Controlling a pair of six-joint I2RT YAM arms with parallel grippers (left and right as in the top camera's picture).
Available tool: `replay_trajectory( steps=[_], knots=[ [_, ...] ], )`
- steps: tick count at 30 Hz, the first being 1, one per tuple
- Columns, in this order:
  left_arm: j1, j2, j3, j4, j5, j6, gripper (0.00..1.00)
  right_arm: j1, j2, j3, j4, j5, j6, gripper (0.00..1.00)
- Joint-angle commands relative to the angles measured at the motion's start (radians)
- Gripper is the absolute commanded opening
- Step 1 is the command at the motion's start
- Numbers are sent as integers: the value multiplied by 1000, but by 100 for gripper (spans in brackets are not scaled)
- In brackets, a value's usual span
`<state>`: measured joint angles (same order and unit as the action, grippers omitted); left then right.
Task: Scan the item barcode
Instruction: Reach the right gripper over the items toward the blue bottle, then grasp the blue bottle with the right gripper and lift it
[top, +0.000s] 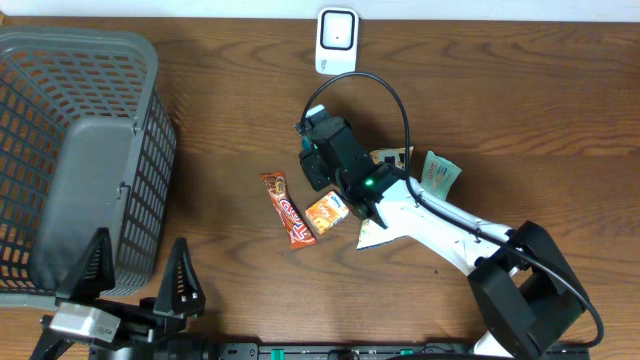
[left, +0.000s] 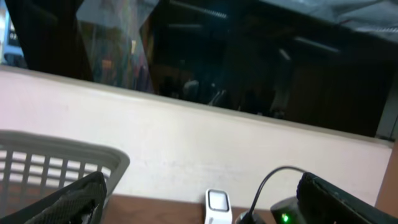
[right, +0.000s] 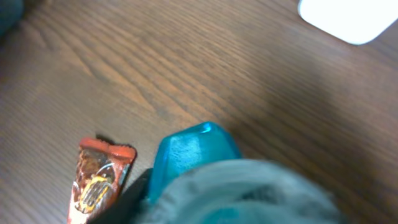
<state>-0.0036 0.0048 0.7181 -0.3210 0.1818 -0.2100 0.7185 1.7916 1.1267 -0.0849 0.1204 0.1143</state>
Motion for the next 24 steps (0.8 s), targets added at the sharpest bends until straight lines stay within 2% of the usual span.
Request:
replay_trajectory(
  steps=[1,10,18,22,24],
  knots=[
    [2,-1,3,-23,13,-5,98,3,11,14,9,1,2,27],
    [2,-1,2,-42,13,-5,98,2,-21,14,21,1,1,1],
    [2,-1,-89,-28,13,56,98,2,-206,14,-115,-101,4,1],
    [2,-1,-195,33,14,55,98,-4,-343,14,-210,-195,6,3],
    [2,-1,-259,77,14,55,98,-16,-427,14,-275,-260,58,2]
  ],
)
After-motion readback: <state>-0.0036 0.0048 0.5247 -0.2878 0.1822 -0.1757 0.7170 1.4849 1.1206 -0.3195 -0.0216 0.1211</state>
